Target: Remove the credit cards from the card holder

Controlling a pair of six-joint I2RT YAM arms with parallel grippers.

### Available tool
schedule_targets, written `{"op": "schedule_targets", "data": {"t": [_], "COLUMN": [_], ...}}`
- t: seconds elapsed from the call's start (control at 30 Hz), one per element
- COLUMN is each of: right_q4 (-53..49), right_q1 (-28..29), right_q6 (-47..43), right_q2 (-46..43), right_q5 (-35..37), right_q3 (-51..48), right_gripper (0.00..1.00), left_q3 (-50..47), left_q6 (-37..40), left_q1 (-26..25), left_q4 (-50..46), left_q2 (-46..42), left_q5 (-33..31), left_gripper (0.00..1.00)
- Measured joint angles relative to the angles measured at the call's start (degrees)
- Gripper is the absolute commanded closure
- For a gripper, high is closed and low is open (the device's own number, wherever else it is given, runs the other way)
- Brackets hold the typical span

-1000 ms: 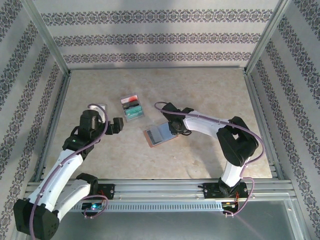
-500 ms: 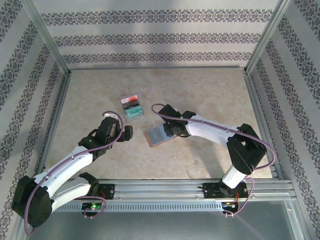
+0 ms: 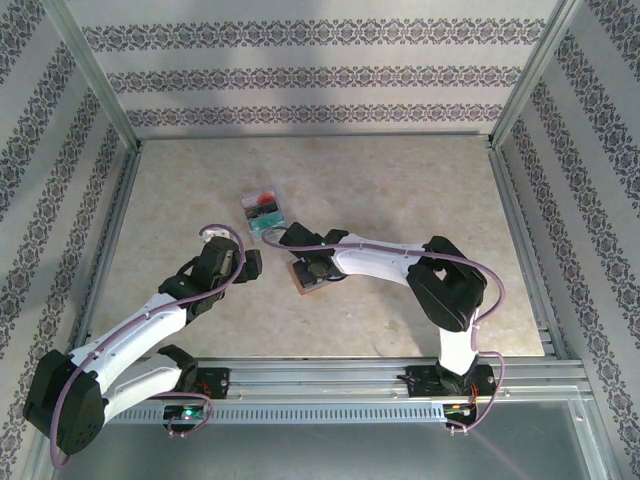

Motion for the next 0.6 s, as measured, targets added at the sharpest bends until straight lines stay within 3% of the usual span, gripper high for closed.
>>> {"op": "schedule_targets", "data": {"t": [0.47, 0.6], "right_q4": [0.9, 1.9], "right_q1": [-0.6, -1.2], "right_q6": [-0.2, -0.2], "right_q2": [2.4, 2.4], "right_q5": [-3.5, -5.6], "right_q3": [0.6, 0.3], "right_gripper": [0.33, 0.36], "left_q3": [-0.2, -0.4], "left_q6": [0.0, 0.0], "left_q1": [0.1, 0.1], "left_q4": [0.1, 0.2], "left_q2": [0.0, -0.1], "left_q5": [0.0, 0.0], "left_gripper": [0.01, 0.01]}}
